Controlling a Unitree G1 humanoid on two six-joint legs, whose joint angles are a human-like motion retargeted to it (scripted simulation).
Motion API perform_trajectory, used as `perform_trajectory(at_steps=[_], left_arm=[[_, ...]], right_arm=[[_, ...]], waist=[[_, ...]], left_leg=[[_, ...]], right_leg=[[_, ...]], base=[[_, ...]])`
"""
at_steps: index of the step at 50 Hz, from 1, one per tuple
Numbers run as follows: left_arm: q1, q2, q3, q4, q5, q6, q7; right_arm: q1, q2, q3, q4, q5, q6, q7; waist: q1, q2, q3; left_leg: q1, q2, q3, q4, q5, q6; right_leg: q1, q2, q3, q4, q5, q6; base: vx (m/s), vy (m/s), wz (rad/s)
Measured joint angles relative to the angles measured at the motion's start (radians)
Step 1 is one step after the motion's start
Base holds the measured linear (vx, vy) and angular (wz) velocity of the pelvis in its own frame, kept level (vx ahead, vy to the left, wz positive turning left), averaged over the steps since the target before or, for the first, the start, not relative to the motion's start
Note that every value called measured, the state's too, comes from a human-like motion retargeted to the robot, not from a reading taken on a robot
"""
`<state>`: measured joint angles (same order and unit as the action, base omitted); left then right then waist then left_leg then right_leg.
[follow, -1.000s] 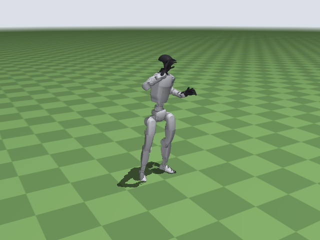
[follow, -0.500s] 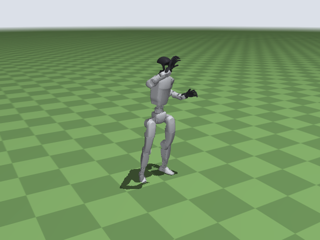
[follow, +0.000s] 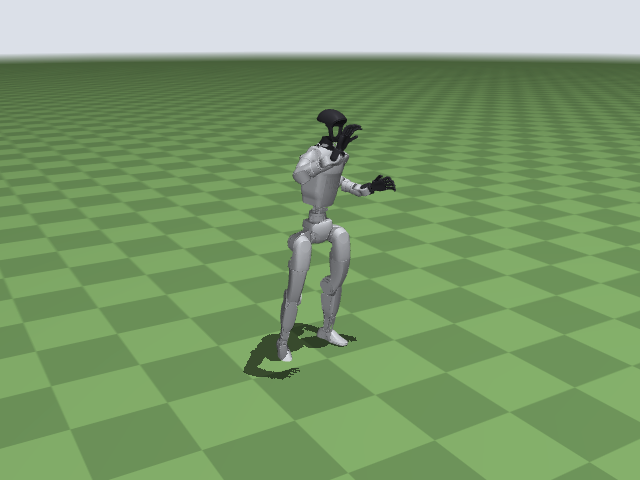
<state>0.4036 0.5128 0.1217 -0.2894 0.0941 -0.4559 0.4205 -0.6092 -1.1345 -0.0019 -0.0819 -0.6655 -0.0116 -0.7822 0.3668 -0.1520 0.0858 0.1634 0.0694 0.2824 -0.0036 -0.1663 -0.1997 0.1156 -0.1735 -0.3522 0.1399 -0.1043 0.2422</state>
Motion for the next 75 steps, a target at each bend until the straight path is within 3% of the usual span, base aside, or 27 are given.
perform_trajectory(at_steps=[5,8,10,12,14,16,19,23,25,27,30,33,35,37,40,45,48,51,53,55,60,62,65,67,70,75], left_arm=[[0.108,-0.078,0.060,-0.092,-0.010,-0.065,0.037],[-0.030,-0.070,0.057,-0.196,-0.054,-0.062,0.044],[-0.286,-0.020,0.021,-0.225,-0.020,-0.031,0.099],[-0.681,0.050,-0.082,-0.132,0.050,0.002,0.170],[-1.078,0.082,-0.226,0.029,0.104,0.035,0.212],[-1.444,0.107,-0.398,0.232,0.137,0.091,0.248],[-1.914,0.143,-0.665,0.612,0.172,0.191,0.323],[-2.250,0.136,-0.960,0.988,0.158,0.273,0.355],[-2.271,0.131,-0.995,1.014,0.176,0.283,0.342],[-2.171,0.153,-0.929,0.874,0.247,0.291,0.337],[-1.853,0.204,-0.725,0.489,0.356,0.268,0.311],[-1.456,0.203,-0.467,0.119,0.403,0.171,0.231],[-1.238,0.143,-0.329,-0.030,0.385,0.112,0.188],[-1.190,0.081,-0.293,-0.051,0.372,0.106,0.187],[-1.361,0.086,-0.361,0.084,0.385,0.180,0.218],[-1.923,0.185,-0.748,0.740,0.390,0.319,0.365],[-2.157,0.162,-0.956,1.092,0.276,0.333,0.341],[-2.248,0.135,-1.041,1.207,0.196,0.309,0.296],[-2.236,0.142,-1.020,1.136,0.211,0.291,0.312],[-2.127,0.176,-0.920,0.925,0.270,0.285,0.351],[-1.616,0.211,-0.499,0.226,0.400,0.200,0.258],[-1.411,0.206,-0.363,0.039,0.388,0.143,0.192],[-1.347,0.191,-0.343,-0.036,0.385,0.133,0.159],[-1.462,0.217,-0.414,0.042,0.409,0.177,0.158],[-1.802,0.216,-0.620,0.384,0.431,0.268,0.228],[-2.249,0.096,-0.948,1.129,0.235,0.352,0.293]], right_arm=[[0.305,0.087,-0.245,-0.213,-0.103,-0.019,0.008],[0.189,-0.040,-0.226,-0.193,-0.084,0.009,0.012],[-0.045,-0.164,-0.080,-0.096,-0.053,0.034,0.006],[-0.508,-0.197,0.323,0.120,-0.033,0.064,-0.027],[-0.976,-0.098,0.769,0.399,0.000,0.093,-0.023],[-1.226,0.036,1.001,0.652,0.066,0.099,0.024],[-1.423,0.217,1.141,0.952,0.213,0.086,0.081],[-1.420,0.364,1.022,1.014,0.373,0.082,0.078],[-1.349,0.387,0.931,0.904,0.359,0.080,0.042],[-1.198,0.361,0.831,0.659,0.259,0.094,0.005],[-0.886,0.296,0.660,0.205,0.084,0.072,0.039],[-0.527,0.268,0.424,-0.176,-0.009,-0.036,0.143],[-0.325,0.296,0.300,-0.345,0.010,-0.122,0.181],[-0.274,0.318,0.273,-0.394,0.005,-0.137,0.175],[-0.416,0.310,0.337,-0.330,-0.057,-0.054,0.147],[-1.024,0.406,0.700,0.313,-0.117,0.129,0.006],[-1.248,0.531,0.865,0.771,0.015,0.177,-0.010],[-1.330,0.576,0.950,1.020,0.134,0.156,0.036],[-1.329,0.552,0.958,1.031,0.162,0.128,0.041],[-1.261,0.479,0.916,0.886,0.134,0.114,0.009],[-0.879,0.232,0.628,0.133,0.024,0.032,0.031],[-0.677,0.234,0.474,-0.115,0.012,-0.049,0.095],[-0.594,0.263,0.416,-0.264,-0.031,-0.073,0.121],[-0.671,0.275,0.447,-0.214,-0.090,-0.014,0.103],[-0.934,0.310,0.585,0.084,-0.123,0.096,0.046],[-1.293,0.468,0.849,0.768,0.128,0.155,0.041]], waist=[[-0.008,-0.001,0.017],[-0.026,0.014,-0.005],[-0.040,0.023,-0.023],[-0.073,0.027,-0.044],[-0.122,0.038,-0.076],[-0.162,0.049,-0.100],[-0.215,0.074,-0.105],[-0.270,0.095,-0.102],[-0.283,0.096,-0.096],[-0.285,0.092,-0.088],[-0.279,0.099,-0.070],[-0.278,0.115,0.001],[-0.295,0.130,0.029],[-0.321,0.145,0.029],[-0.358,0.169,-0.013],[-0.409,0.197,-0.081],[-0.419,0.198,-0.097],[-0.420,0.188,-0.102],[-0.420,0.183,-0.096],[-0.422,0.181,-0.095],[-0.413,0.179,-0.010],[-0.423,0.173,0.012],[-0.421,0.178,0.023],[-0.415,0.186,0.006],[-0.399,0.200,-0.021],[-0.390,0.210,-0.059]], left_leg=[[-0.006,-0.011,0.019,-0.003,-0.006,0.028],[-0.007,-0.012,0.032,-0.003,-0.006,0.026],[-0.005,-0.013,0.040,-0.001,-0.006,0.022],[0.000,-0.016,0.041,0.001,-0.005,0.017],[-0.001,-0.018,0.038,0.002,0.000,0.012],[-0.005,-0.018,0.034,0.001,0.007,0.004],[-0.007,-0.013,0.034,0.000,0.016,-0.012],[-0.004,-0.006,0.052,0.001,0.023,-0.011],[0.003,-0.004,0.072,0.004,0.021,-0.003],[0.017,-0.003,0.098,0.007,0.016,0.006],[0.037,-0.002,0.141,0.016,0.002,0.023],[0.059,0.000,0.181,0.022,-0.015,0.038],[0.068,0.003,0.204,0.027,-0.025,0.043],[0.072,0.005,0.223,0.029,-0.029,0.046],[0.077,0.006,0.251,0.026,-0.024,0.041],[0.087,0.018,0.302,0.010,0.004,-0.002],[0.092,0.025,0.320,0.003,0.015,-0.016],[0.090,0.031,0.323,0.001,0.020,-0.020],[0.088,0.034,0.319,0.003,0.021,-0.019],[0.084,0.036,0.310,0.007,0.021,-0.015],[0.091,0.037,0.287,0.019,0.004,0.006],[0.094,0.032,0.278,0.024,-0.006,0.014],[0.092,0.028,0.267,0.027,-0.015,0.023],[0.087,0.025,0.262,0.025,-0.013,0.024],[0.075,0.026,0.258,0.018,-0.001,0.013],[0.058,0.028,0.249,0.005,0.019,-0.010]], right_leg=[[-0.024,-0.010,0.018,0.011,0.005,0.000],[-0.031,-0.009,0.031,0.009,0.010,0.002],[-0.032,-0.010,0.038,0.009,0.012,0.004],[-0.026,-0.014,0.038,0.009,0.012,0.009],[-0.020,-0.016,0.030,0.003,0.014,0.013],[-0.018,-0.016,0.021,-0.003,0.018,0.016],[-0.016,-0.012,0.012,-0.004,0.024,0.019],[-0.028,-0.005,0.029,0.006,0.034,0.019],[-0.036,-0.002,0.051,0.015,0.038,0.019],[-0.042,0.000,0.081,0.026,0.037,0.019],[-0.052,0.006,0.131,0.038,0.033,0.016],[-0.057,0.014,0.176,0.048,0.024,0.007],[-0.061,0.020,0.198,0.050,0.022,0.007],[-0.067,0.026,0.215,0.047,0.026,0.009],[-0.077,0.032,0.237,0.044,0.034,0.015],[-0.092,0.058,0.265,0.031,0.055,0.020],[-0.094,0.072,0.272,0.018,0.065,0.020],[-0.091,0.079,0.272,0.006,0.073,0.020],[-0.087,0.081,0.268,0.001,0.077,0.020],[-0.084,0.080,0.262,0.001,0.078,0.020],[-0.065,0.074,0.252,0.007,0.065,0.020],[-0.058,0.066,0.249,0.013,0.052,0.020],[-0.055,0.059,0.246,0.015,0.043,0.020],[-0.059,0.055,0.243,0.018,0.040,0.020],[-0.072,0.057,0.237,0.021,0.043,0.020],[-0.084,0.061,0.220,0.010,0.050,0.020]], base=[[0.01,0.02,-0.13],[-0.01,0.02,-0.21],[-0.02,0.01,-0.09],[-0.03,0.00,0.01],[-0.05,0.00,0.11],[0.00,0.00,0.00],[0.00,0.00,0.00],[-0.01,-0.01,-0.17],[-0.01,-0.01,-0.55],[0.01,-0.02,-0.72],[0.01,-0.01,-0.80],[0.01,0.00,-0.76],[0.01,0.00,-0.63],[0.01,0.00,-0.54],[0.00,-0.01,-0.50],[-0.01,-0.07,-0.46],[-0.01,-0.08,-0.27],[-0.01,-0.04,-0.05],[0.00,0.00,0.00],[0.01,-0.03,0.22],[0.00,-0.01,0.20],[0.00,0.01,0.20],[0.00,0.00,0.00],[0.00,0.00,0.00],[-0.06,-0.03,0.10],[-0.03,-0.03,0.07]])
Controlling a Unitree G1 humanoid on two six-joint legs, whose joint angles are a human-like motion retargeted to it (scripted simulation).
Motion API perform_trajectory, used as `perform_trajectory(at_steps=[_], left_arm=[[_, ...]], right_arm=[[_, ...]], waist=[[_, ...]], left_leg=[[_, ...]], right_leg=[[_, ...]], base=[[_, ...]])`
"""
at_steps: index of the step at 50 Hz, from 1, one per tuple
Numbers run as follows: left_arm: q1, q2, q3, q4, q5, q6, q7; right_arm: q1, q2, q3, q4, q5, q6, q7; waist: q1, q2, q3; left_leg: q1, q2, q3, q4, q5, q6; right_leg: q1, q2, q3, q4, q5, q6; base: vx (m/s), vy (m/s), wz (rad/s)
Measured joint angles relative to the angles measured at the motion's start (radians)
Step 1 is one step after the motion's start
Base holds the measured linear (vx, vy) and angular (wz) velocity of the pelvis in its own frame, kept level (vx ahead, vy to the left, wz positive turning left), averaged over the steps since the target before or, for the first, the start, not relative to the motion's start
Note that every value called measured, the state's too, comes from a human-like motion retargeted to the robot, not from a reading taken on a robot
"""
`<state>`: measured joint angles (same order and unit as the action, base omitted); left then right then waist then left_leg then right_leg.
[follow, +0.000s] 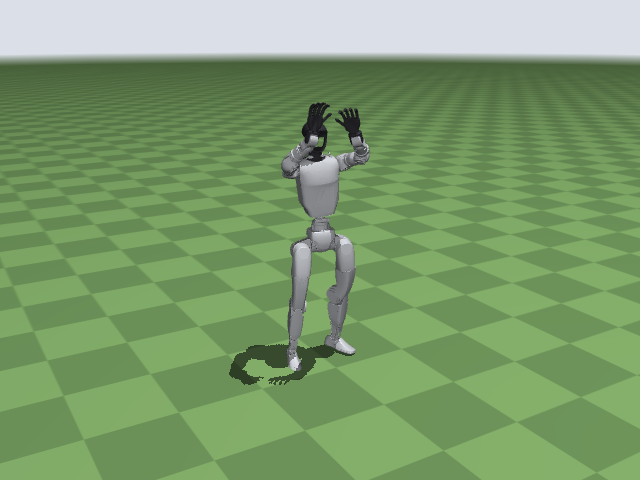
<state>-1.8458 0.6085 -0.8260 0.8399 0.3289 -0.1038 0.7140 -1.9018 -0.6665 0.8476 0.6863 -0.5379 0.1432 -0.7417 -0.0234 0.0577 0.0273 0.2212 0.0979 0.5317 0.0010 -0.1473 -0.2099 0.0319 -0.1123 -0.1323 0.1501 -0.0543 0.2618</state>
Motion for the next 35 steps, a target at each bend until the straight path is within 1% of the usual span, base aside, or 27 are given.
perform_trajectory(at_steps=[2,3,5,7,8,10,11,13,15,17,18,20,22,25,27,28,30,31,32,33,35], left_arm=[[-0.072,-0.025,-0.086,0.147,-0.067,-0.019,-0.033],[-0.079,-0.025,-0.105,0.157,-0.079,-0.029,-0.041],[-0.059,-0.004,-0.083,0.077,-0.064,-0.049,-0.025],[0.054,0.040,0.043,-0.171,0.009,-0.052,0.016],[0.137,0.056,0.125,-0.324,0.051,-0.054,0.027],[0.351,0.073,0.302,-0.655,0.121,-0.080,0.000],[0.468,0.075,0.383,-0.805,0.134,-0.113,-0.037],[0.675,0.064,0.504,-1.059,0.129,-0.169,-0.110],[0.796,0.034,0.547,-1.198,0.109,-0.198,-0.158],[0.803,0.012,0.524,-1.201,0.111,-0.181,-0.176],[0.775,0.011,0.502,-1.167,0.117,-0.161,-0.182],[0.647,0.008,0.420,-1.006,0.136,-0.110,-0.164],[0.441,-0.016,0.287,-0.704,0.133,-0.072,-0.109],[0.198,-0.065,0.086,-0.234,0.063,-0.022,-0.047],[0.109,-0.102,-0.015,-0.019,-0.001,-0.012,-0.035],[0.089,-0.115,-0.037,0.034,-0.025,-0.013,-0.026],[0.088,-0.117,-0.002,0.012,-0.025,-0.017,0.013],[0.123,-0.099,0.068,-0.091,0.014,-0.020,0.035],[0.174,-0.082,0.147,-0.217,0.055,-0.024,0.048],[0.261,-0.067,0.244,-0.389,0.098,-0.028,0.045],[0.455,-0.033,0.432,-0.740,0.162,-0.085,-0.006]], right_arm=[[-0.065,0.043,0.073,0.185,0.084,-0.019,0.053],[-0.073,0.048,0.092,0.224,0.108,-0.029,0.076],[-0.064,0.025,0.104,0.206,0.115,-0.044,0.082],[0.009,-0.059,0.057,0.004,0.062,-0.041,0.034],[0.070,-0.115,0.015,-0.144,0.026,-0.041,0.010],[0.247,-0.226,-0.118,-0.488,-0.058,-0.060,0.015],[0.358,-0.260,-0.211,-0.649,-0.103,-0.089,0.044],[0.580,-0.293,-0.392,-0.936,-0.155,-0.147,0.117],[0.742,-0.267,-0.514,-1.119,-0.158,-0.187,0.157],[0.781,-0.239,-0.547,-1.151,-0.181,-0.166,0.160],[0.773,-0.236,-0.552,-1.131,-0.199,-0.140,0.164],[0.683,-0.245,-0.519,-1.006,-0.228,-0.087,0.156],[0.491,-0.235,-0.391,-0.744,-0.191,-0.057,0.097],[0.229,-0.147,-0.155,-0.303,-0.051,-0.021,0.029],[0.131,-0.094,-0.034,-0.079,0.038,-0.018,0.019],[0.108,-0.082,0.003,-0.018,0.072,-0.023,0.015],[0.103,-0.102,0.025,-0.021,0.093,-0.027,-0.022],[0.129,-0.143,-0.009,-0.108,0.065,-0.027,-0.051],[0.171,-0.189,-0.058,-0.216,0.027,-0.027,-0.069],[0.246,-0.247,-0.135,-0.366,-0.031,-0.026,-0.066],[0.427,-0.328,-0.336,-0.657,-0.145,-0.055,-0.028]], waist=[[-0.005,-0.002,-0.001],[-0.007,-0.004,-0.001],[-0.012,-0.009,0.007],[-0.014,-0.012,0.027],[-0.013,-0.013,0.038],[-0.009,-0.013,0.064],[-0.011,-0.012,0.081],[-0.017,-0.010,0.115],[-0.028,-0.007,0.138],[-0.038,-0.003,0.133],[-0.042,-0.001,0.123],[-0.047,0.000,0.098],[-0.045,0.001,0.075],[-0.056,0.005,0.047],[-0.061,0.004,0.041],[-0.063,0.003,0.042],[-0.065,-0.002,0.050],[-0.067,-0.002,0.062],[-0.067,0.000,0.071],[-0.064,0.005,0.074],[-0.069,0.011,0.090]], left_leg=[[-0.003,-0.001,-0.006,-0.003,0.003,-0.004],[-0.005,-0.002,-0.008,-0.004,0.004,-0.004],[-0.006,-0.005,-0.014,-0.005,0.003,-0.002],[-0.002,-0.008,-0.020,-0.006,0.001,0.005],[0.001,-0.009,-0.022,-0.005,-0.001,0.009],[0.004,-0.012,-0.027,-0.001,-0.007,0.021],[0.005,-0.014,-0.030,0.002,-0.010,0.028],[0.005,-0.016,-0.037,0.007,-0.017,0.039],[0.001,-0.016,-0.042,0.010,-0.020,0.047],[-0.004,-0.015,-0.042,0.009,-0.017,0.050],[-0.006,-0.015,-0.042,0.007,-0.015,0.050],[-0.012,-0.016,-0.040,0.001,-0.009,0.044],[-0.015,-0.009,-0.030,-0.006,0.000,0.031],[-0.016,-0.002,-0.015,-0.017,0.011,0.013],[-0.018,0.001,-0.008,-0.020,0.017,0.007],[-0.019,0.002,-0.007,-0.021,0.018,0.005],[-0.023,0.000,-0.006,-0.020,0.019,0.006],[-0.023,-0.002,-0.007,-0.018,0.017,0.009],[-0.024,-0.003,-0.009,-0.016,0.015,0.011],[-0.026,-0.002,-0.012,-0.013,0.012,0.012],[-0.025,-0.003,-0.015,-0.008,0.005,0.017]], right_leg=[[0.000,-0.002,-0.007,-0.003,0.000,0.000],[0.001,-0.003,-0.009,-0.006,0.000,0.000],[0.003,-0.006,-0.013,-0.007,-0.001,0.000],[0.008,-0.010,-0.014,-0.004,-0.005,0.000],[0.011,-0.012,-0.013,-0.002,-0.006,0.000],[0.016,-0.015,-0.012,0.000,-0.011,0.000],[0.018,-0.018,-0.011,0.002,-0.013,0.000],[0.021,-0.021,-0.011,0.004,-0.017,0.000],[0.020,-0.023,-0.011,0.004,-0.018,-0.002],[0.017,-0.021,-0.010,0.001,-0.014,-0.006],[0.014,-0.020,-0.010,-0.001,-0.012,-0.006],[0.006,-0.020,-0.009,-0.002,-0.008,-0.002],[-0.003,-0.009,-0.007,-0.007,-0.001,0.000],[-0.007,0.005,-0.003,-0.023,0.010,0.000],[-0.007,0.011,-0.001,-0.035,0.017,0.000],[-0.007,0.012,-0.001,-0.040,0.019,0.000],[-0.006,0.011,0.001,-0.049,0.024,0.000],[-0.005,0.008,0.001,-0.049,0.023,0.000],[-0.004,0.006,0.001,-0.049,0.022,0.000],[-0.004,0.006,0.000,-0.049,0.020,0.000],[-0.003,0.004,0.002,-0.046,0.015,0.000]], base=[[0.00,0.00,0.00],[0.00,0.00,0.00],[0.00,0.00,0.00],[0.00,0.00,0.00],[0.00,0.00,0.00],[0.00,0.00,0.00],[0.00,0.00,0.00],[0.00,0.00,0.00],[0.00,0.00,0.00],[0.00,0.00,0.00],[0.00,0.00,0.00],[-0.03,-0.01,-0.04],[-0.06,-0.05,-0.15],[-0.06,-0.05,-0.18],[-0.03,-0.02,-0.08],[0.00,0.00,0.00],[0.00,0.00,0.00],[0.00,0.00,0.00],[0.00,0.00,0.00],[0.00,0.00,0.00],[0.00,0.00,0.00]])
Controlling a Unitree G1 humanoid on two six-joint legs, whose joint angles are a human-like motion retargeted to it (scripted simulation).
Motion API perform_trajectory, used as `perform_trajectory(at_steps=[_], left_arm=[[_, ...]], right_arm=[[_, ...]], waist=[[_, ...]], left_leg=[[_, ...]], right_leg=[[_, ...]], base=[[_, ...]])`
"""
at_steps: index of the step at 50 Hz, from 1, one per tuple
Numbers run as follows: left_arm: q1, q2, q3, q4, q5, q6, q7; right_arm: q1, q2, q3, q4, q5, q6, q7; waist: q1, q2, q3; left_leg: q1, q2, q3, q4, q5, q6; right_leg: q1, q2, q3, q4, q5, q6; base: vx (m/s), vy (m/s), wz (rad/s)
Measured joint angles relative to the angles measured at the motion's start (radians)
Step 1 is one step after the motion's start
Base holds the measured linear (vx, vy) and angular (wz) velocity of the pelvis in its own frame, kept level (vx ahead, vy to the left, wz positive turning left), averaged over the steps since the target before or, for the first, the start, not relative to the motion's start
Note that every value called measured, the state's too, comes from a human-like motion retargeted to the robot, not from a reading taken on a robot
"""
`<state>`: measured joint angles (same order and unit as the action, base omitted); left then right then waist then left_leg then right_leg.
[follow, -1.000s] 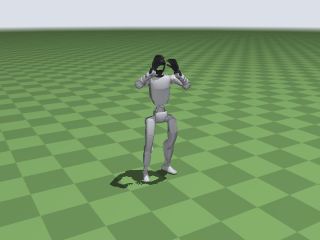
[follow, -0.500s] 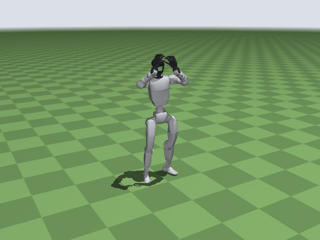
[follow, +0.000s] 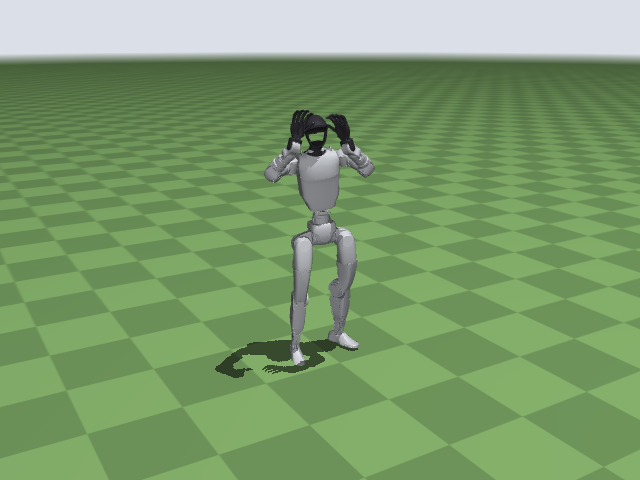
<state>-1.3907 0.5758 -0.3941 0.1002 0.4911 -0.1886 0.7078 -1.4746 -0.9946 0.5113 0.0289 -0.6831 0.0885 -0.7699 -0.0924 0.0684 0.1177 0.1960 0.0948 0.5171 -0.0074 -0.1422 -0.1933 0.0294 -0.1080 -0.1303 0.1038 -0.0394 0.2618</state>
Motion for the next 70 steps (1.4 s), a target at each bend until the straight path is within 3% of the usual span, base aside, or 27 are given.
perform_trajectory(at_steps=[3,7,10,15,18,20,22,25,27,30,33,36,38,42,45,47,50,53,57,60,64,67,70], left_arm=[[0.217,0.081,0.177,-0.395,0.043,-0.073,-0.007],[0.192,0.169,0.169,-0.486,0.095,-0.037,0.028],[-0.037,0.180,-0.004,-0.232,0.082,0.023,-0.005],[-0.539,0.097,-0.417,0.480,-0.025,0.072,0.066],[-0.657,0.008,-0.524,0.778,-0.156,0.063,0.087],[-0.666,-0.016,-0.514,0.812,-0.192,0.051,0.095],[-0.620,0.009,-0.440,0.682,-0.145,0.041,0.116],[-0.380,0.097,-0.229,0.256,-0.013,0.045,0.105],[-0.151,0.142,-0.066,-0.038,0.031,0.011,0.056],[0.225,0.272,0.189,-0.407,0.021,-0.067,-0.032],[0.456,0.355,0.333,-0.540,0.002,-0.089,-0.065],[0.491,0.458,0.365,-0.490,-0.010,-0.048,-0.081],[0.357,0.511,0.272,-0.327,-0.023,-0.011,-0.063],[-0.104,0.499,-0.126,0.210,-0.176,0.015,0.019],[-0.344,0.403,-0.356,0.563,-0.271,0.000,0.038],[-0.391,0.362,-0.408,0.619,-0.285,-0.011,0.049],[-0.325,0.364,-0.330,0.435,-0.261,-0.035,0.072],[-0.030,0.383,-0.067,0.019,-0.195,-0.051,0.050],[0.425,0.353,0.247,-0.470,-0.174,-0.124,-0.069],[0.502,0.358,0.260,-0.637,-0.184,-0.138,-0.118],[0.238,0.383,0.118,-0.530,-0.133,-0.067,-0.080],[-0.091,0.297,-0.078,-0.189,-0.109,-0.038,-0.005],[-0.416,0.214,-0.324,0.238,-0.193,-0.009,0.035]], right_arm=[[0.228,0.010,-0.255,-0.336,-0.044,-0.090,0.036],[0.218,0.022,-0.273,-0.458,-0.072,-0.085,0.036],[-0.012,0.020,-0.104,-0.283,-0.107,-0.008,0.058],[-0.572,0.188,0.369,0.424,0.063,0.063,-0.054],[-0.695,0.291,0.508,0.769,0.211,0.042,-0.034],[-0.705,0.303,0.530,0.837,0.267,0.020,-0.020],[-0.679,0.254,0.500,0.748,0.247,0.015,-0.056],[-0.495,0.093,0.347,0.349,0.102,0.045,-0.092],[-0.290,-0.006,0.176,0.055,-0.013,0.035,-0.031],[0.079,-0.025,-0.141,-0.327,-0.042,-0.081,0.092],[0.241,-0.005,-0.228,-0.513,0.015,-0.154,0.165],[0.176,-0.032,-0.133,-0.541,0.021,-0.132,0.216],[-0.031,-0.018,0.048,-0.414,-0.029,-0.078,0.221],[-0.495,0.195,0.456,0.184,-0.035,0.044,0.092],[-0.618,0.390,0.553,0.639,0.094,0.073,0.074],[-0.632,0.424,0.549,0.753,0.151,0.057,0.096],[-0.573,0.358,0.467,0.624,0.125,0.047,0.077],[-0.355,0.192,0.311,0.179,0.017,0.040,0.089],[0.059,0.107,-0.006,-0.355,-0.040,-0.082,0.244],[0.148,0.126,-0.051,-0.486,-0.006,-0.118,0.276],[-0.092,0.130,0.107,-0.260,-0.108,-0.009,0.203],[-0.346,0.225,0.304,0.167,-0.067,0.064,0.087],[-0.510,0.354,0.429,0.628,0.107,0.072,0.067]], waist=[[-0.028,-0.008,0.036],[-0.013,-0.016,-0.004],[0.021,-0.016,-0.074],[0.041,-0.026,-0.102],[0.045,-0.042,-0.108],[0.045,-0.055,-0.107],[0.045,-0.068,-0.095],[0.052,-0.077,-0.084],[0.066,-0.081,-0.070],[0.066,-0.102,-0.031],[0.113,-0.129,-0.023],[0.171,-0.154,-0.062],[0.198,-0.163,-0.100],[0.243,-0.173,-0.159],[0.272,-0.196,-0.172],[0.292,-0.213,-0.165],[0.323,-0.238,-0.139],[0.362,-0.258,-0.104],[0.410,-0.273,-0.055],[0.432,-0.280,-0.057],[0.442,-0.291,-0.111],[0.450,-0.289,-0.151],[0.462,-0.293,-0.177]], left_leg=[[0.006,-0.009,0.000,-0.002,-0.008,0.011],[0.013,-0.002,0.012,-0.007,-0.008,0.010],[0.010,0.018,0.021,-0.003,-0.003,-0.005],[0.013,0.030,0.017,-0.005,0.008,-0.030],[0.014,0.026,0.000,-0.004,0.009,-0.031],[0.011,0.023,-0.012,0.000,0.007,-0.028],[0.011,0.017,-0.027,0.004,0.003,-0.022],[0.014,0.010,-0.050,0.012,-0.006,-0.012],[0.015,0.000,-0.063,0.017,-0.014,0.000],[0.025,-0.014,-0.072,0.017,-0.022,0.010],[0.025,-0.016,-0.070,0.014,-0.022,0.009],[0.020,-0.018,-0.074,0.012,-0.020,0.008],[0.008,-0.017,-0.088,0.012,-0.015,0.005],[-0.018,-0.007,-0.136,0.014,-0.003,-0.012],[-0.035,-0.011,-0.189,0.017,0.001,-0.019],[-0.047,-0.019,-0.229,0.019,0.002,-0.017],[-0.064,-0.032,-0.285,0.021,0.002,-0.009],[-0.075,-0.048,-0.330,0.015,0.004,0.000],[-0.079,-0.070,-0.377,-0.002,0.011,0.001],[-0.082,-0.081,-0.402,-0.018,0.019,-0.010],[-0.085,-0.089,-0.425,-0.041,0.037,-0.026],[-0.085,-0.090,-0.431,-0.046,0.042,-0.037],[-0.085,-0.092,-0.432,-0.045,0.043,-0.035]], right_leg=[[0.002,-0.010,0.005,0.006,-0.009,0.000],[0.002,0.002,0.013,0.001,-0.006,0.000],[-0.003,0.024,0.014,-0.001,0.000,0.000],[0.005,0.033,-0.004,-0.001,0.002,0.000],[0.015,0.024,-0.022,0.003,-0.003,0.000],[0.021,0.017,-0.033,0.003,-0.004,0.000],[0.028,0.007,-0.044,0.006,-0.009,0.000],[0.042,-0.006,-0.059,0.015,-0.018,0.000],[0.048,-0.019,-0.065,0.022,-0.027,0.000],[0.059,-0.036,-0.068,0.033,-0.041,-0.007],[0.057,-0.038,-0.067,0.031,-0.042,-0.012],[0.056,-0.040,-0.075,0.026,-0.036,-0.007],[0.054,-0.041,-0.091,0.023,-0.032,-0.001],[0.065,-0.036,-0.147,0.010,-0.023,0.000],[0.084,-0.045,-0.201,0.006,-0.023,0.000],[0.095,-0.056,-0.238,0.007,-0.025,0.000],[0.107,-0.071,-0.286,0.015,-0.030,-0.007],[0.114,-0.087,-0.321,0.025,-0.039,-0.021],[0.128,-0.106,-0.360,0.030,-0.053,-0.045],[0.136,-0.114,-0.386,0.025,-0.056,-0.056],[0.133,-0.122,-0.413,0.032,-0.054,-0.054],[0.134,-0.124,-0.424,0.036,-0.047,-0.041],[0.134,-0.128,-0.429,0.038,-0.043,-0.032]], base=[[0.00,0.00,0.00],[0.01,-0.01,-0.04],[0.04,-0.08,-0.12],[0.01,-0.01,0.08],[0.01,0.04,0.30],[0.01,0.05,0.33],[0.01,0.06,0.35],[0.02,0.06,0.31],[0.02,0.08,0.24],[0.02,0.05,0.10],[0.00,0.00,0.00],[0.01,0.01,0.07],[0.03,0.02,0.39],[0.01,0.02,0.68],[0.00,0.08,0.97],[0.00,0.11,1.03],[0.00,0.11,0.93],[0.00,0.11,0.75],[0.01,0.11,0.61],[0.03,0.10,0.48],[0.04,0.08,0.34],[0.03,0.06,0.16],[0.03,0.06,0.03]])
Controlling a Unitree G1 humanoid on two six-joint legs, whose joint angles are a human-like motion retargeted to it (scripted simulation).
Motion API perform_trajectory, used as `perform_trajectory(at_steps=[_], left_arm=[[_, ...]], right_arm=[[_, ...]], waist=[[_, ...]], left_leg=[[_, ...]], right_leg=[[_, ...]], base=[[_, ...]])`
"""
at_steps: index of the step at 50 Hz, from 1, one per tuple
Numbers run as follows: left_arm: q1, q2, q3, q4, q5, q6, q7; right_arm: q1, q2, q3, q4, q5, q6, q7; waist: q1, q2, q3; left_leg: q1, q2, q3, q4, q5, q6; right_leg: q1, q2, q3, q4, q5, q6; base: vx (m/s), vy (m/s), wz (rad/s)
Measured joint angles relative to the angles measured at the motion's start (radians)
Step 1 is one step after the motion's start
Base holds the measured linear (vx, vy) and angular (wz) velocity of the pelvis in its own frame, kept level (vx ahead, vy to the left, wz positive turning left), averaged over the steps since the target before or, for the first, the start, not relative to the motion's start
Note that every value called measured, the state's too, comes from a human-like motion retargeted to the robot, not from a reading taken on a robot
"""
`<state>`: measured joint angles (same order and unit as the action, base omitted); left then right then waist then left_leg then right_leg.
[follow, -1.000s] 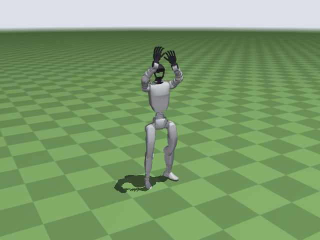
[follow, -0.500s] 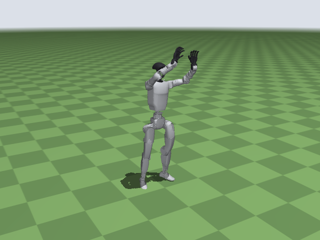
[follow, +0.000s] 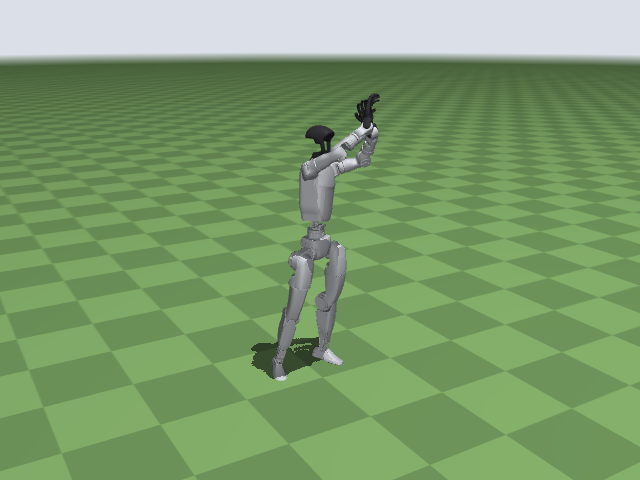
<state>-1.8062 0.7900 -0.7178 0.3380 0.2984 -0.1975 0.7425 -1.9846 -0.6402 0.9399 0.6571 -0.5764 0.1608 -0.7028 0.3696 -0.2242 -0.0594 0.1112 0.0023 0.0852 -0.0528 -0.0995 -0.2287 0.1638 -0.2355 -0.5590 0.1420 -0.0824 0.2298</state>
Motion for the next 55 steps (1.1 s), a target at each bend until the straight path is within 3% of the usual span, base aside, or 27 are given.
perform_trajectory(at_steps=[3,6,10,13,15,18,20,22,25,28,31,33,35,37,40,42,45,47,50,55], left_arm=[[-0.167,-0.088,-0.189,0.324,-0.103,0.016,-0.012],[-0.157,-0.109,-0.222,0.363,-0.143,0.002,-0.016],[0.165,-0.014,0.049,-0.083,-0.027,-0.035,-0.025],[0.556,0.030,0.360,-0.480,0.045,-0.097,-0.126],[0.748,0.010,0.495,-0.652,0.042,-0.133,-0.180],[0.775,-0.022,0.491,-0.717,0.051,-0.120,-0.201],[0.651,-0.009,0.410,-0.639,0.085,-0.071,-0.181],[0.416,-0.028,0.254,-0.393,0.124,-0.020,-0.095],[0.095,-0.097,0.016,0.091,0.070,0.034,0.001],[-0.107,-0.184,-0.192,0.529,-0.061,0.026,-0.021],[-0.144,-0.204,-0.270,0.641,-0.109,0.007,-0.046],[-0.105,-0.165,-0.211,0.514,-0.060,0.001,-0.033],[0.040,-0.078,-0.060,0.221,0.026,0.026,-0.031],[0.224,-0.019,0.126,-0.092,0.079,0.003,-0.092],[0.535,0.006,0.390,-0.511,0.090,-0.063,-0.212],[0.661,-0.009,0.465,-0.667,0.070,-0.092,-0.259],[0.662,-0.032,0.432,-0.732,0.082,-0.079,-0.280],[0.519,-0.023,0.335,-0.643,0.122,-0.031,-0.268],[0.191,-0.067,0.095,-0.296,0.189,0.034,-0.159],[-0.163,-0.215,-0.208,0.382,0.057,0.088,-0.055]], right_arm=[[-0.050,0.036,0.057,0.232,0.147,-0.027,0.026],[0.008,-0.041,0.002,0.113,0.127,-0.034,-0.033],[0.293,-0.238,-0.207,-0.461,-0.076,-0.022,-0.082],[0.612,-0.293,-0.472,-0.883,-0.177,-0.117,0.039],[0.767,-0.277,-0.583,-1.069,-0.154,-0.185,0.083],[0.783,-0.259,-0.581,-1.116,-0.169,-0.177,0.103],[0.680,-0.262,-0.519,-1.014,-0.209,-0.119,0.098],[0.483,-0.236,-0.381,-0.749,-0.232,-0.052,0.031],[0.229,-0.120,-0.161,-0.250,-0.103,0.001,-0.070],[0.090,-0.008,-0.007,0.167,0.095,-0.054,-0.031],[0.077,-0.020,0.039,0.235,0.169,-0.091,-0.019],[0.118,-0.088,-0.015,0.101,0.115,-0.074,-0.077],[0.259,-0.177,-0.155,-0.194,0.006,-0.027,-0.127],[0.433,-0.256,-0.343,-0.504,-0.102,-0.035,-0.082],[0.762,-0.289,-0.691,-0.937,-0.188,-0.119,0.032],[0.900,-0.253,-0.818,-1.118,-0.182,-0.175,0.049],[0.931,-0.231,-0.847,-1.206,-0.221,-0.166,0.041],[0.848,-0.258,-0.816,-1.132,-0.255,-0.104,0.036],[0.608,-0.293,-0.692,-0.786,-0.222,-0.010,-0.031],[0.219,-0.210,-0.374,-0.049,0.165,-0.026,-0.071]], waist=[[0.020,-0.004,-0.014],[0.037,-0.003,-0.013],[0.044,0.004,0.008],[0.034,0.016,0.046],[0.022,0.025,0.071],[-0.007,0.046,0.067],[-0.034,0.063,0.046],[-0.061,0.075,0.023],[-0.102,0.088,-0.013],[-0.127,0.094,-0.025],[-0.140,0.101,-0.022],[-0.146,0.105,-0.004],[-0.161,0.115,0.004],[-0.169,0.125,0.040],[-0.176,0.137,0.110],[-0.197,0.149,0.129],[-0.241,0.172,0.109],[-0.274,0.186,0.078],[-0.318,0.198,0.031],[-0.391,0.214,-0.001]], left_leg=[[-0.002,-0.006,0.001,0.003,-0.002,0.009],[0.000,-0.014,0.001,0.004,-0.007,0.018],[0.018,-0.028,0.007,0.001,-0.016,0.027],[0.032,-0.037,0.016,0.006,-0.027,0.030],[0.039,-0.040,0.024,0.011,-0.034,0.029],[0.041,-0.038,0.038,0.017,-0.039,0.031],[0.040,-0.035,0.048,0.019,-0.038,0.030],[0.039,-0.031,0.059,0.019,-0.036,0.024],[0.038,-0.025,0.076,0.018,-0.031,0.016],[0.037,-0.022,0.093,0.015,-0.026,0.013],[0.035,-0.018,0.109,0.016,-0.025,0.011],[0.039,-0.016,0.120,0.016,-0.027,0.013],[0.045,-0.013,0.131,0.019,-0.032,0.016],[0.054,-0.010,0.146,0.020,-0.039,0.020],[0.072,-0.005,0.175,0.022,-0.051,0.025],[0.078,0.001,0.198,0.023,-0.058,0.028],[0.083,0.010,0.234,0.024,-0.063,0.036],[0.084,0.016,0.261,0.023,-0.063,0.040],[0.086,0.030,0.307,0.021,-0.060,0.032],[0.101,0.074,0.393,0.022,-0.052,0.002]], right_leg=[[-0.004,-0.007,0.001,0.005,0.000,0.006],[-0.007,-0.016,0.009,0.013,-0.005,0.005],[-0.003,-0.033,0.027,0.026,-0.017,-0.001],[0.002,-0.045,0.047,0.038,-0.029,-0.013],[0.002,-0.049,0.060,0.046,-0.035,-0.019],[-0.005,-0.049,0.078,0.052,-0.034,-0.025],[-0.013,-0.047,0.088,0.057,-0.031,-0.023],[-0.019,-0.044,0.096,0.057,-0.026,-0.015],[-0.024,-0.035,0.105,0.044,-0.016,-0.001],[-0.028,-0.029,0.116,0.031,-0.009,0.008],[-0.035,-0.024,0.131,0.023,-0.005,0.012],[-0.039,-0.022,0.145,0.025,-0.006,0.012],[-0.043,-0.020,0.161,0.032,-0.008,0.009],[-0.049,-0.018,0.181,0.043,-0.014,0.005],[-0.058,-0.013,0.217,0.061,-0.025,0.000],[-0.066,-0.005,0.242,0.061,-0.026,0.000],[-0.073,0.011,0.275,0.042,-0.014,0.004],[-0.080,0.022,0.298,0.026,-0.002,0.014],[-0.090,0.046,0.334,-0.003,0.018,0.032],[-0.103,0.109,0.398,-0.042,0.045,0.032]], base=[[0.02,0.07,-0.03],[0.01,0.08,-0.08],[0.01,0.08,-0.15],[-0.01,0.07,-0.22],[-0.02,0.05,-0.24],[-0.03,0.03,-0.25],[-0.04,0.02,-0.25],[-0.04,0.00,-0.23],[-0.04,-0.01,-0.23],[-0.05,-0.02,-0.25],[-0.05,-0.03,-0.26],[-0.04,-0.04,-0.29],[-0.04,-0.04,-0.34],[-0.04,-0.05,-0.42],[-0.03,-0.06,-0.53],[-0.01,-0.07,-0.61],[0.01,-0.07,-0.64],[0.02,-0.06,-0.69],[0.02,-0.10,-0.77],[0.01,-0.16,-0.84]])
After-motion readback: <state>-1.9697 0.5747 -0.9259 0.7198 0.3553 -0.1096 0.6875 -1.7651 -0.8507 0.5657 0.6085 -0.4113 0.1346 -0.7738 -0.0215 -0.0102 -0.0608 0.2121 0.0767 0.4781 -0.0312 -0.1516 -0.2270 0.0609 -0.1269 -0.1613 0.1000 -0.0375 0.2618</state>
